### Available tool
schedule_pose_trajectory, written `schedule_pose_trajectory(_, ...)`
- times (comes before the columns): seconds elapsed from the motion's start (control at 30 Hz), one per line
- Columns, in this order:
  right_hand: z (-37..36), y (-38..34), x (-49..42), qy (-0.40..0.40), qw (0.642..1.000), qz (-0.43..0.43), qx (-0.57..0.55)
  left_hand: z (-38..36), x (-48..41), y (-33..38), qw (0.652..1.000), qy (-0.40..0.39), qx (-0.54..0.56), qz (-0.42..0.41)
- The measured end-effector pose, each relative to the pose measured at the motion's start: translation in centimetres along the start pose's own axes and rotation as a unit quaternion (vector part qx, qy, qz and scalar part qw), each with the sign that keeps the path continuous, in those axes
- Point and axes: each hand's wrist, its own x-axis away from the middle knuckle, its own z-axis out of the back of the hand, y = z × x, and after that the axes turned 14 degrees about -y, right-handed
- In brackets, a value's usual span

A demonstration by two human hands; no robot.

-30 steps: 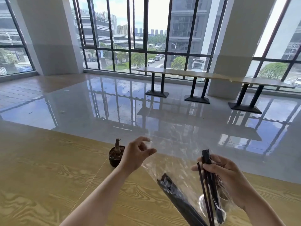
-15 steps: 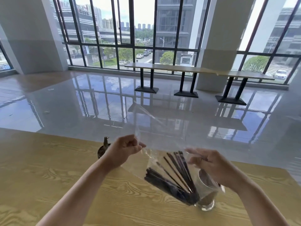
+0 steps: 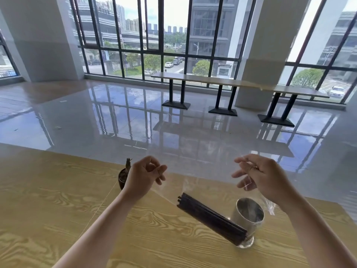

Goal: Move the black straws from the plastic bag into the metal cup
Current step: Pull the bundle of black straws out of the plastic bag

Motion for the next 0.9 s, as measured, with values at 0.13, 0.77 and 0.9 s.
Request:
schedule_pose_trajectory(0.13, -0.7, -0.2, -0.3, 0.044, 0.999, -0.001, -0.016, -0.2, 1.0, -0.1, 0.999, 0.040, -0.031, -0.007)
schedule_pose_trajectory(0.77, -2.0, -3.4, -1.3, 0.006, 0.999, -0.012, -0.048, -13.0, 4.0, -4.0, 0.775, -0.033, 0.610, 0.163)
schedule_pose_trajectory(0.9, -1.9, -2.5, -0.4, -0.007, 0.998, -0.036, 0.049, -14.7, 2.7, -3.6, 0.747, -0.023, 0.643, 0.167)
